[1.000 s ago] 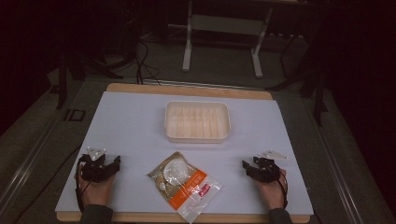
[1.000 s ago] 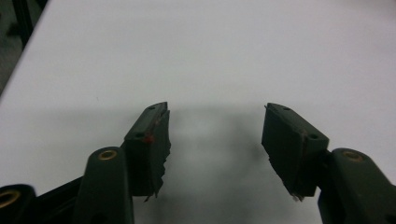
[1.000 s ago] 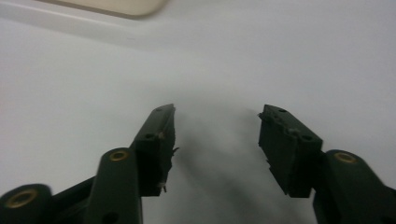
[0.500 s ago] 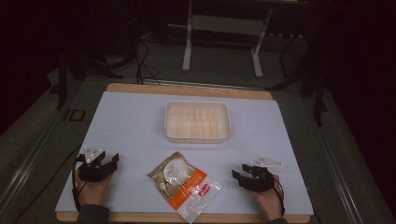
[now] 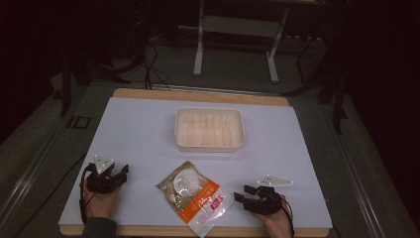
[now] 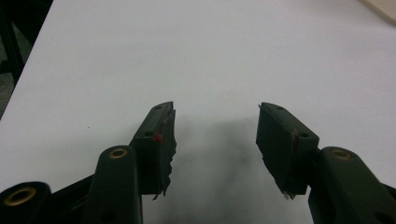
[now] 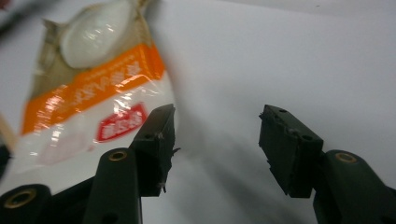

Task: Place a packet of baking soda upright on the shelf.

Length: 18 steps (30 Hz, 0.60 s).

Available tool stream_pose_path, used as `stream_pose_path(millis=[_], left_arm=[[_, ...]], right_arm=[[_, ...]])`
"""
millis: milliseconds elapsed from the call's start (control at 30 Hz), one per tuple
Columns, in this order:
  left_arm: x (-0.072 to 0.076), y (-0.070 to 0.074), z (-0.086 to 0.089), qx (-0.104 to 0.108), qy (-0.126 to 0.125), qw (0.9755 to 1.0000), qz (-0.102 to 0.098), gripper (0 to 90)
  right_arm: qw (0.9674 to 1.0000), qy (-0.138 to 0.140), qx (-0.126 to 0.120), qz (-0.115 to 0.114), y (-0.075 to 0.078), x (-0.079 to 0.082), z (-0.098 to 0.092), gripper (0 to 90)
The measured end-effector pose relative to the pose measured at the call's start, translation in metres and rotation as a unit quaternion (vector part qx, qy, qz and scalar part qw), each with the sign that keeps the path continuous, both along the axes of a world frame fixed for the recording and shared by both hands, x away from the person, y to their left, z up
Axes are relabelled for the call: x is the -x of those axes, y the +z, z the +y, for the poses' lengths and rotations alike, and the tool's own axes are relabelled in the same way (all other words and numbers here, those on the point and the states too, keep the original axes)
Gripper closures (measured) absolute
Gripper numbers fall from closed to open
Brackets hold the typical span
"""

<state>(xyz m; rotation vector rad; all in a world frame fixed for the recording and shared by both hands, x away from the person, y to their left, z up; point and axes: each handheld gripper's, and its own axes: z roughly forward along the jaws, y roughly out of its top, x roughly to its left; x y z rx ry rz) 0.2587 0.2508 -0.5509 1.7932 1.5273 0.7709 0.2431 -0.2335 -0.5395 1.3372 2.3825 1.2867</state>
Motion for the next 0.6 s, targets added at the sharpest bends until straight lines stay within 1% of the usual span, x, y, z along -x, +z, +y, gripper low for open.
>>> stream_pose_path(millis=[33,100,167,333,467,533,600], left_arm=[[0.0,0.0,0.0,-0.001,-0.001,1.0,0.0,46.8],[0.0,0.0,0.0,-0.002,-0.001,1.0,0.001,46.8],[0.0,0.0,0.0,-0.002,0.0,1.0,0.001,46.8],[0.0,0.0,-0.001,-0.005,-0.001,1.0,-0.001,46.7],[0.001,0.0,-0.002,-0.007,-0.005,1.0,-0.004,46.5],[0.001,0.0,-0.002,-0.01,-0.006,0.9999,-0.003,46.5],[0.0,0.0,-0.003,-0.01,-0.005,0.9999,-0.004,46.5]], right_arm=[[1.0,0.0,-0.008,0.003,0.0,0.001,0.0,44.1],[0.9999,0.004,-0.016,0.006,0.001,0.002,0.0,43.9],[0.9997,0.01,-0.018,0.009,0.0,0.004,0.002,43.6],[0.9986,0.034,-0.028,0.028,-0.005,0.008,0.011,43.8],[0.9969,0.046,-0.041,0.048,-0.009,0.009,0.017,45.4],[0.9954,0.054,-0.051,0.06,-0.011,0.009,0.02,46.7],[0.9947,0.06,-0.056,0.063,-0.012,0.011,0.023,47.0]])
